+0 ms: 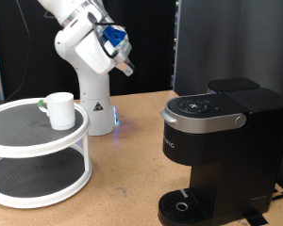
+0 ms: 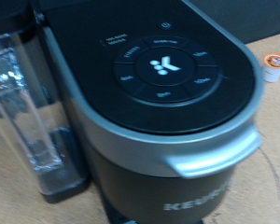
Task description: Make a cup of coffee with the keurig machine
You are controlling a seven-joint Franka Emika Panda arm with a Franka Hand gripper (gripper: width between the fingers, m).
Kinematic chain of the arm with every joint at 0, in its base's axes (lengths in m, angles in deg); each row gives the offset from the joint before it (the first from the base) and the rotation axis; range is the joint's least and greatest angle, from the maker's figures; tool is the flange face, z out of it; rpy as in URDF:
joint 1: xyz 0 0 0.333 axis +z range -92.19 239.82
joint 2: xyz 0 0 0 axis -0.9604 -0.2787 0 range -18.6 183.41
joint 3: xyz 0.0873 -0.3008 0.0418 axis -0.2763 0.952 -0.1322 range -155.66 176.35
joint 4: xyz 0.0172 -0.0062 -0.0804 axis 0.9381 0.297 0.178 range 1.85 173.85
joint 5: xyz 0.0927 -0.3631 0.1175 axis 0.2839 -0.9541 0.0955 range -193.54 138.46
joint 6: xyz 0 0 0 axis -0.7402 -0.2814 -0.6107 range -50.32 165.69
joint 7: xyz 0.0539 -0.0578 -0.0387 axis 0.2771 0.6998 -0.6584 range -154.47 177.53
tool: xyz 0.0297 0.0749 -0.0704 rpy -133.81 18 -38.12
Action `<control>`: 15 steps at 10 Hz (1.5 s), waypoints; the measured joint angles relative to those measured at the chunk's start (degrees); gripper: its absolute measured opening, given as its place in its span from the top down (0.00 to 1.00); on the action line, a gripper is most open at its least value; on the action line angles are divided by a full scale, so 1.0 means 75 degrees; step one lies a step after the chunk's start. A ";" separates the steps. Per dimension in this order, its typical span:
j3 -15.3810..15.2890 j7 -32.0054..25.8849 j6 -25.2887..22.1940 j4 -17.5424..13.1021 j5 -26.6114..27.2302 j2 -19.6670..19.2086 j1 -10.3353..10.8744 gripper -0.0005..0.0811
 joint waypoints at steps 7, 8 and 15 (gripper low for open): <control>0.0889 -0.0776 -0.2453 0.0156 -0.1466 0.1104 -0.0779 0.99; 0.1001 -0.0844 -0.2635 0.0161 -0.1505 0.1267 -0.0841 0.99; 0.1492 -0.0755 -0.2796 0.0615 -0.1448 0.1685 -0.1505 0.99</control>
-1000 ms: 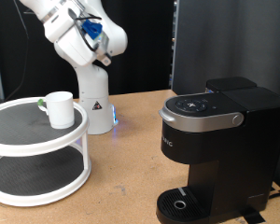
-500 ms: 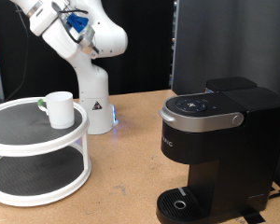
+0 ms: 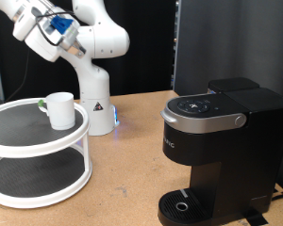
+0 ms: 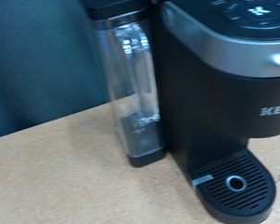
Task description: Make a cup of coffee with the keurig machine
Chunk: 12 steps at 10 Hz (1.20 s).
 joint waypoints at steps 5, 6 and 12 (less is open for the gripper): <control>0.0978 -0.1404 -0.1691 -0.0444 -0.1132 0.0532 -0.0272 0.99; 0.0963 -0.1280 -0.1684 -0.0426 -0.1129 0.0518 -0.0273 0.99; 0.1480 -0.1608 -0.1207 -0.0393 -0.1086 0.0558 -0.0317 0.99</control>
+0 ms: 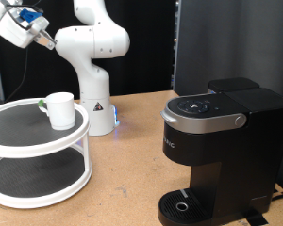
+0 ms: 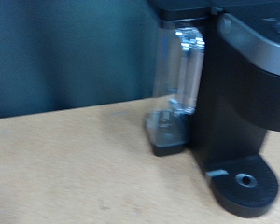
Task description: Make a cup of coffee with the keurig machine
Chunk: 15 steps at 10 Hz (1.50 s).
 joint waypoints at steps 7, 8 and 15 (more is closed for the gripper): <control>0.0319 -0.0234 0.0749 0.0209 0.0478 0.0153 -0.0039 0.99; 0.0343 -0.0181 0.0678 0.0308 0.0580 0.0204 -0.0068 0.99; 0.0455 0.0090 -0.0418 0.0364 0.0083 0.0232 -0.0320 0.99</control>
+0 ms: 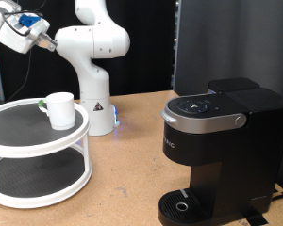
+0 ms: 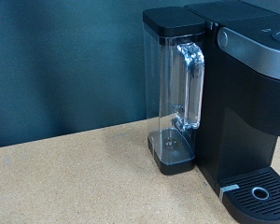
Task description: Make a cup of coffee with the keurig machine
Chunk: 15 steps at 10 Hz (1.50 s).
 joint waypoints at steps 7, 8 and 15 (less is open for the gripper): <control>0.0376 -0.0397 0.0599 0.0327 -0.0171 -0.0130 0.0000 0.99; 0.0486 -0.0581 0.0721 0.0392 -0.0314 -0.0176 0.0000 0.99; 0.1214 -0.1662 0.1363 0.0554 -0.0810 -0.0649 0.0084 0.84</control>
